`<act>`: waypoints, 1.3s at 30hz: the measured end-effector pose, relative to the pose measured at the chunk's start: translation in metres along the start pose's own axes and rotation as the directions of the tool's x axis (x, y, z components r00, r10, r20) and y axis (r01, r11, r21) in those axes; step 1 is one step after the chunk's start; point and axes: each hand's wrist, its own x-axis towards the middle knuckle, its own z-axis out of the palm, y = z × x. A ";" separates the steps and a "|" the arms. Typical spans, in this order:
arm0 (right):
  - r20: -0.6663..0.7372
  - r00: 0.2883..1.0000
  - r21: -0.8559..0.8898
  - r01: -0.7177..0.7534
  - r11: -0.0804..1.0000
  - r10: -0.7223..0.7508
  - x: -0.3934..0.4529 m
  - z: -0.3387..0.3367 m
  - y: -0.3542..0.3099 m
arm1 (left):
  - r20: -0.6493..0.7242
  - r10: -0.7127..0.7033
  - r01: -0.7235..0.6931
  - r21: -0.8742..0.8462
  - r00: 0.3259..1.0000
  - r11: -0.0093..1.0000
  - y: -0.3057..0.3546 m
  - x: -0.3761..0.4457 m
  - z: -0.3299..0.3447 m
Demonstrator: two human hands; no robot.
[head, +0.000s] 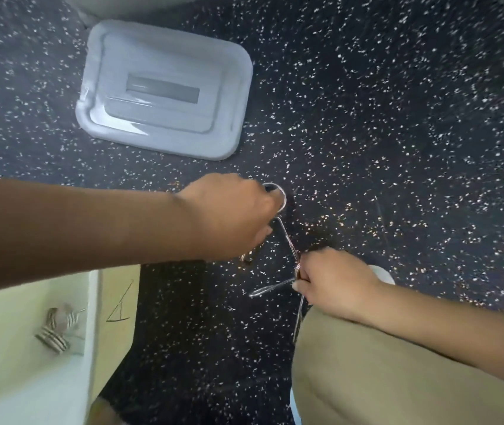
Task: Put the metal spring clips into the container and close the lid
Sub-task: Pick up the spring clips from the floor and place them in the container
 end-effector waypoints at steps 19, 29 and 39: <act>-0.272 0.954 -0.174 0.081 0.981 -0.127 0.005 0.029 -0.003 | -0.073 -0.122 0.135 0.217 0.990 0.967 -0.006 0.053 0.035; -0.289 0.954 0.577 0.240 0.781 -0.080 0.002 0.002 -0.007 | -0.239 -0.180 0.225 0.178 0.954 0.958 -0.046 -0.034 -0.005; -0.008 0.982 0.902 0.090 0.423 -0.191 -0.001 -0.037 -0.075 | -0.331 -0.223 0.249 0.038 0.917 0.968 -0.044 -0.162 0.016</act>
